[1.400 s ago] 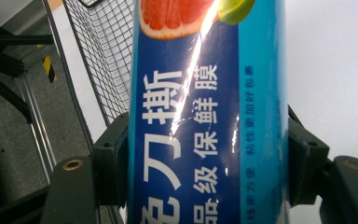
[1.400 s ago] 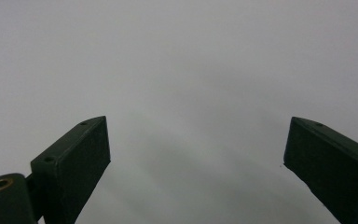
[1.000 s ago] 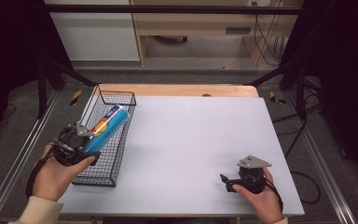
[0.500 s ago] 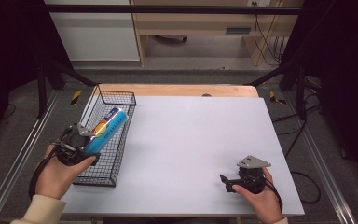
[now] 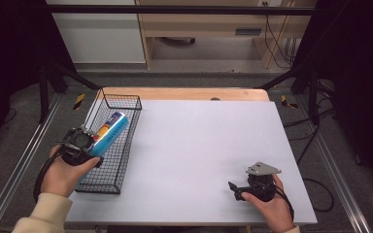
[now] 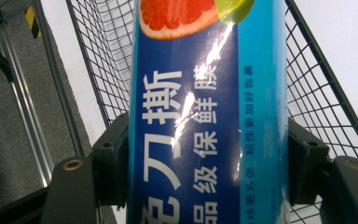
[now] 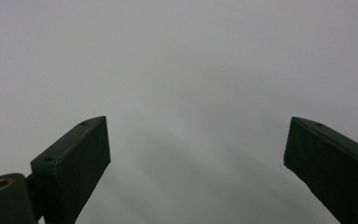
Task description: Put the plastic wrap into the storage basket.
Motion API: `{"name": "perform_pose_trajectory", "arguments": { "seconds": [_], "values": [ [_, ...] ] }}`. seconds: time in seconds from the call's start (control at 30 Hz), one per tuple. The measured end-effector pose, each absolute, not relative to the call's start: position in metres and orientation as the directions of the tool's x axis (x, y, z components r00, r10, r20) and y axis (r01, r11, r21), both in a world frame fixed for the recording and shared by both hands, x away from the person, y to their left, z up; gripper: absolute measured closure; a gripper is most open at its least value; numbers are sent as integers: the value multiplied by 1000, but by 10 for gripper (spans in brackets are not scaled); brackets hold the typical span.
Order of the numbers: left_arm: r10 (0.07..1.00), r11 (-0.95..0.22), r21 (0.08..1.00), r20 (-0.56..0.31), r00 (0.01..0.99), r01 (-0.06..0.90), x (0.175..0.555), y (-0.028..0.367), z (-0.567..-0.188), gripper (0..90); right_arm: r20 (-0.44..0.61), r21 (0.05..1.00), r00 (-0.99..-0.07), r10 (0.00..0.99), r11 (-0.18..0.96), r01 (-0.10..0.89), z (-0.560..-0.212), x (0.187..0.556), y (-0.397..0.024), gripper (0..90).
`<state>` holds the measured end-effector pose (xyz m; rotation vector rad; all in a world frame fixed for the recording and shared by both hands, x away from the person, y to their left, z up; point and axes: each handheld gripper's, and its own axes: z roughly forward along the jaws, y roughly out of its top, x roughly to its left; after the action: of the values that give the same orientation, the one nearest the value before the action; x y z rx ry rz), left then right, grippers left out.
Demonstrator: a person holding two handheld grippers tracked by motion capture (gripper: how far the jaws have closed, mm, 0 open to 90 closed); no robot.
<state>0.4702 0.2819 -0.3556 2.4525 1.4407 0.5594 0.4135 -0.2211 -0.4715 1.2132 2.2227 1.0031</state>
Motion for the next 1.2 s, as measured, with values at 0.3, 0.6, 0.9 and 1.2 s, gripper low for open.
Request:
{"name": "perform_pose_trajectory", "arguments": {
  "seconds": [0.3, 0.6, 0.9, 1.2],
  "values": [
    [882, -472, 344, 196, 429, 812, 483, 277, -363, 318, -15, 757, -536, 844, 360, 546, -472, 414, -222, 75],
    [888, -459, 324, 191, 418, 827, 486, 278, -367, 318, -12, 757, -537, 844, 359, 547, -472, 414, -221, 75],
    [895, -445, 279, 173, 411, 851, 492, 280, -373, 318, -12, 755, -537, 843, 359, 548, -473, 414, -221, 75],
    [881, -464, 170, 190, 433, 870, 503, 274, -380, 318, -14, 754, -543, 840, 365, 546, -473, 414, -221, 78]
  ]
}}
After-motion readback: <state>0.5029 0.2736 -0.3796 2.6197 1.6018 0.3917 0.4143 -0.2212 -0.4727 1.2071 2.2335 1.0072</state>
